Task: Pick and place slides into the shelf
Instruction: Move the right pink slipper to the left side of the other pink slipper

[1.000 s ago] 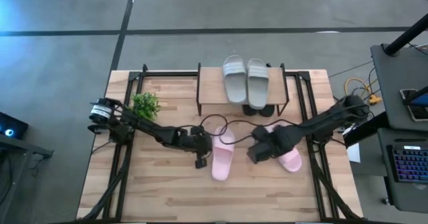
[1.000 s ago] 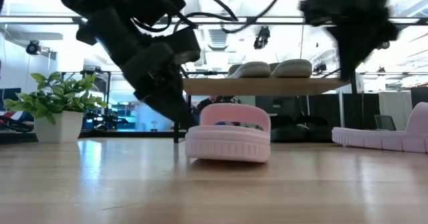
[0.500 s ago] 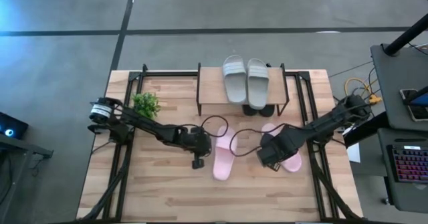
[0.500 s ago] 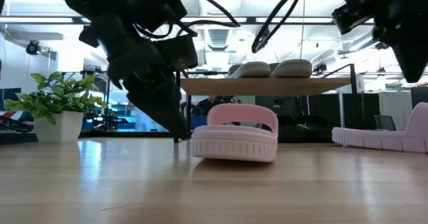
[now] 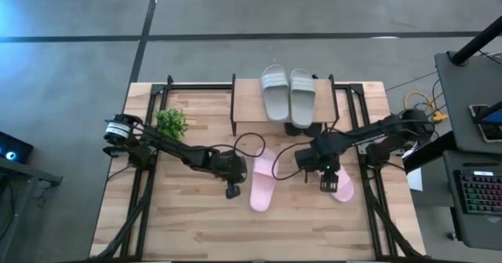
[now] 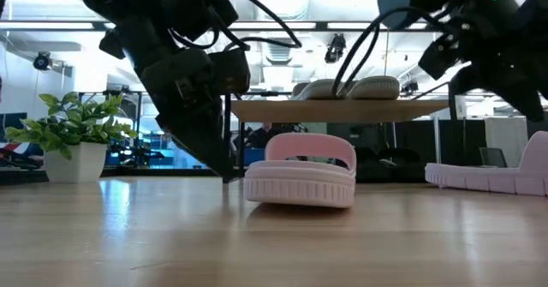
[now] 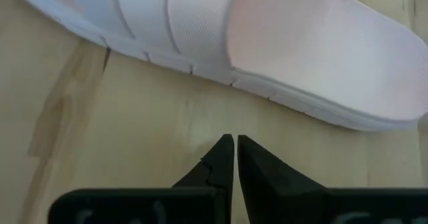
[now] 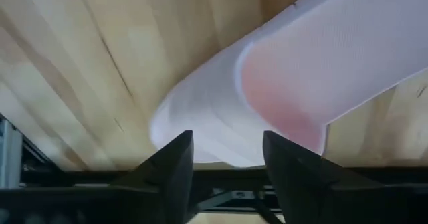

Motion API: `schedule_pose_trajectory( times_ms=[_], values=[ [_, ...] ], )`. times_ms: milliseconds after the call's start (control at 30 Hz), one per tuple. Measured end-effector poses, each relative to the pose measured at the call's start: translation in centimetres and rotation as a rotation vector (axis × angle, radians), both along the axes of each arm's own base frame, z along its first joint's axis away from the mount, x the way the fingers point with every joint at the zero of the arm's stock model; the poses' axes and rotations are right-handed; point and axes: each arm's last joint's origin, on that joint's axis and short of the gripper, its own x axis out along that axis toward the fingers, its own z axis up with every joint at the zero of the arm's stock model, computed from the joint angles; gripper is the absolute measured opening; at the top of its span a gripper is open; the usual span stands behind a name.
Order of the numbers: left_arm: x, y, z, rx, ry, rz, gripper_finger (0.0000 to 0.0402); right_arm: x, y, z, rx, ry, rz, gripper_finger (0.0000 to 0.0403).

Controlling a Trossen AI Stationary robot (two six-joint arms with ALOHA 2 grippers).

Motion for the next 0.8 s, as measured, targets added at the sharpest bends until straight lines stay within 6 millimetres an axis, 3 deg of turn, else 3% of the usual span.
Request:
schedule_pose_trajectory(
  times_ms=[300, 800],
  values=[
    [-0.2, -0.1, -0.1, -0.015, 0.019, 0.016, 0.0006, -0.5, -2.1, -1.4, 0.036, 0.009, 0.041, 0.0180],
    [-0.2, -0.2, -0.1, -0.017, 0.017, 0.017, 0.0006, -0.2, -1.6, -3.5, 0.211, 0.016, 0.009, 0.0176]
  ],
)
